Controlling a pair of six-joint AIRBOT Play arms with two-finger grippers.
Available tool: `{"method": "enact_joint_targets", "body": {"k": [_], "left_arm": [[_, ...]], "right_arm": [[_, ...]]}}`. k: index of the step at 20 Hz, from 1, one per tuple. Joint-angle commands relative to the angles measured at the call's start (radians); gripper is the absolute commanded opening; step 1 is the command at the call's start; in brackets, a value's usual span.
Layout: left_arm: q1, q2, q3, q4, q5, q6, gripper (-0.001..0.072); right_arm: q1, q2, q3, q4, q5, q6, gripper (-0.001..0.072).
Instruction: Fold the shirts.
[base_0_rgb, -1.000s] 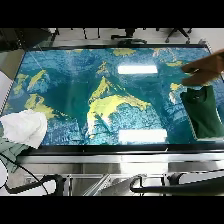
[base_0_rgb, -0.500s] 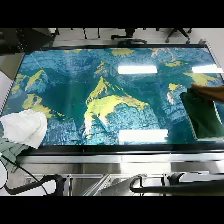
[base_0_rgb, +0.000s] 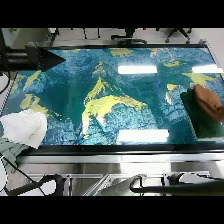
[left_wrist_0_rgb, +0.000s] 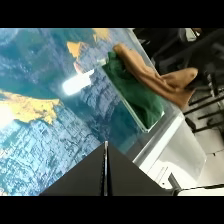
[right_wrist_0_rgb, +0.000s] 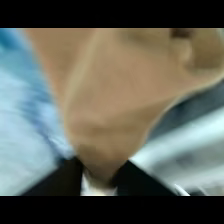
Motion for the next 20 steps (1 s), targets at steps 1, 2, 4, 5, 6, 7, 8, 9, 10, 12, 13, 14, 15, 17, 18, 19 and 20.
{"method": "enact_joint_targets", "body": {"k": [1, 2, 4, 5, 6, 7, 8, 9, 10, 12, 13, 14, 15, 17, 18, 19, 20], "left_arm": [[-0.013, 0.001, -0.057, -0.002, 0.022, 0.042, 0.0028], [-0.019, 0.000, -0.063, -0.001, 0.029, 0.046, 0.0028], [-0.021, 0.000, -0.064, -0.002, 0.050, 0.060, 0.0028], [-0.023, 0.000, -0.064, -0.002, 0.065, 0.060, 0.0028], [-0.024, 0.000, -0.064, -0.002, 0.089, 0.060, 0.0028], [-0.029, 0.000, -0.064, -0.001, 0.115, 0.060, 0.0028], [-0.029, 0.001, -0.064, -0.002, 0.133, 0.059, 0.0028], [-0.030, 0.000, -0.063, -0.003, 0.144, 0.059, 0.0028], [-0.030, 0.001, -0.062, -0.004, 0.153, 0.059, 0.0028], [-0.018, 0.002, -0.062, -0.045, 0.152, 0.060, 0.0028], [-0.003, 0.004, -0.062, -0.079, 0.142, 0.060, 0.0028], [0.013, 0.012, -0.063, -0.083, 0.135, 0.060, 0.0028], [0.021, 0.027, -0.063, -0.051, 0.127, 0.060, 0.0027], [0.019, 0.075, -0.080, 0.043, 0.100, 0.059, 0.0026], [0.008, 0.113, -0.119, 0.073, 0.098, 0.059, 0.0026], [-0.008, 0.161, -0.180, 0.099, 0.104, 0.060, 0.0026], [-0.028, 0.208, -0.247, 0.124, 0.112, 0.059, 0.0026]], "right_arm": [[-0.001, -0.006, -0.145, -0.341, -0.005, 0.012, 0.0330], [-0.001, -0.017, -0.140, -0.361, -0.006, 0.045, 0.0330], [0.011, -0.036, -0.103, -0.325, -0.018, 0.061, 0.0332], [0.029, -0.047, -0.076, -0.299, -0.037, 0.072, 0.0403], [0.053, -0.053, -0.052, -0.277, -0.064, 0.084, 0.0506], [0.082, -0.055, -0.027, -0.243, -0.104, 0.085, 0.0526], [0.117, -0.054, -0.006, -0.204, -0.153, 0.084, 0.0522], [0.153, -0.054, 0.011, -0.160, -0.203, 0.084, 0.0520], [0.191, -0.052, 0.025, -0.102, -0.257, 0.079, 0.0497], [0.263, -0.051, 0.039, 0.060, -0.342, 0.028, 0.0156], [0.299, -0.051, 0.039, 0.149, -0.372, 0.001, 0.0056], [0.340, -0.051, 0.038, 0.227, -0.387, -0.027, 0.0022], [0.382, -0.049, 0.038, 0.269, -0.396, -0.049, 0.0021], [0.491, -0.034, 0.027, 0.265, -0.397, -0.073, 0.0021], [0.551, -0.014, -0.001, 0.265, -0.406, -0.084, 0.0021], [0.611, 0.016, -0.046, 0.267, -0.431, -0.094, 0.0020], [0.684, 0.052, -0.110, 0.266, -0.474, -0.102, 0.0021]]}}
